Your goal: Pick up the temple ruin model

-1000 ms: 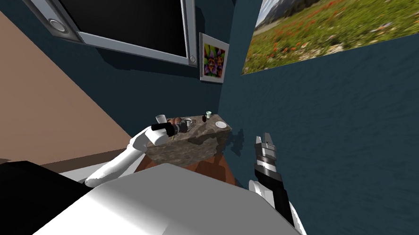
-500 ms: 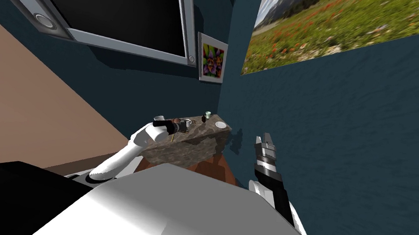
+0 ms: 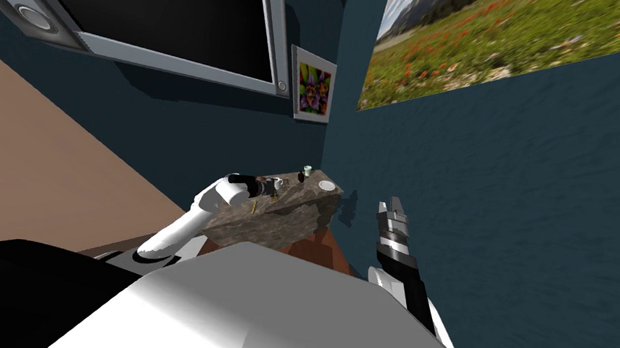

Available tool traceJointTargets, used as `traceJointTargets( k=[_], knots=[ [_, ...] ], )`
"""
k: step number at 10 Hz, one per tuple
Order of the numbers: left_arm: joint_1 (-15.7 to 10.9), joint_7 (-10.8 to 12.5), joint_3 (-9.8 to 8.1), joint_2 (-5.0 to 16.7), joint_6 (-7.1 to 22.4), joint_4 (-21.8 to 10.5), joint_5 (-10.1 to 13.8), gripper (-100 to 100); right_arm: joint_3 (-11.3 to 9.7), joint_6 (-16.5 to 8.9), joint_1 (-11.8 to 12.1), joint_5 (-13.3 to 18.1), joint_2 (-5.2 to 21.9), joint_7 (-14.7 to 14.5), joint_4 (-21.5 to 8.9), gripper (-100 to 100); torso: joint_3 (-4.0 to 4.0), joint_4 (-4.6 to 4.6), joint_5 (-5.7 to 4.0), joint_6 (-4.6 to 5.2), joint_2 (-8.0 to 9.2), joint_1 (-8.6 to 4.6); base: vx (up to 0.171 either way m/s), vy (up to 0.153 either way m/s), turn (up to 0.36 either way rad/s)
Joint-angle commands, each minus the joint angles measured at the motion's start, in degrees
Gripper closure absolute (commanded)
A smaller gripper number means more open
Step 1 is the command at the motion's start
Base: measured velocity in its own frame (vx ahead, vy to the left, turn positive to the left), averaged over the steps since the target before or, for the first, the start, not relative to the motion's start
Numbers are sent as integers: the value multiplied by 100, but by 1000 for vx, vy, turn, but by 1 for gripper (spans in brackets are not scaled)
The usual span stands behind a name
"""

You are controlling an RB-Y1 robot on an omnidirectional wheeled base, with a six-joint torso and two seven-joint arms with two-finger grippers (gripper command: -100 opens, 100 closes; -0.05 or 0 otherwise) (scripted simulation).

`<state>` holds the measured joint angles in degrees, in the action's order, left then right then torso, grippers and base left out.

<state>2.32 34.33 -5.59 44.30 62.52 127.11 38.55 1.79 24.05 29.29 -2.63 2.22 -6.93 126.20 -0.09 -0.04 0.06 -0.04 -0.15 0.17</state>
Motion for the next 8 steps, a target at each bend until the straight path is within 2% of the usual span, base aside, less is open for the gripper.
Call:
traceJointTargets(
  k=[1, 2, 3, 4, 6, 7, 8],
  knots=[
    [-127, 196, -17, 42, 286, -90, 59, -100, 0, 0, 0, 0, 0, 0, 0, 0, 0, 0, 0, 0, 0, 0, 35, 46, -50],
    [-127, 196, -17, 42, 333, -90, 59, -100, 0, 0, 0, 0, 0, 0, 0, 0, -1, 0, 0, 1, -2, 0, 27, 39, -31],
    [-223, 362, -37, 74, 549, -151, 109, -100, 0, 0, 0, 0, 0, 0, 0, 0, 0, 0, -1, 0, 0, -2, 34, 48, -57],
    [-223, 362, -37, 74, 573, -151, 109, -100, 0, 0, 0, 0, 0, 0, 0, 0, -1, 0, -1, 1, -2, 0, 26, 42, -29],
    [-389, 666, -66, 117, 955, -275, 192, -100, 0, 0, 0, 0, 0, 0, 0, 0, 0, 0, -1, 1, 0, 0, 44, 60, -63],
    [-389, 666, -66, 117, 999, -275, 192, -100, 0, 0, 0, 0, 0, 0, 0, 0, -5, -2, 1, 1, -8, 7, 43, 57, -32],
    [-457, 803, -74, 127, 1186, -336, 226, -100, 0, 0, 0, 0, 0, 0, 0, 0, -4, -2, 1, -1, -6, 4, 29, 51, -38]
  ],
)
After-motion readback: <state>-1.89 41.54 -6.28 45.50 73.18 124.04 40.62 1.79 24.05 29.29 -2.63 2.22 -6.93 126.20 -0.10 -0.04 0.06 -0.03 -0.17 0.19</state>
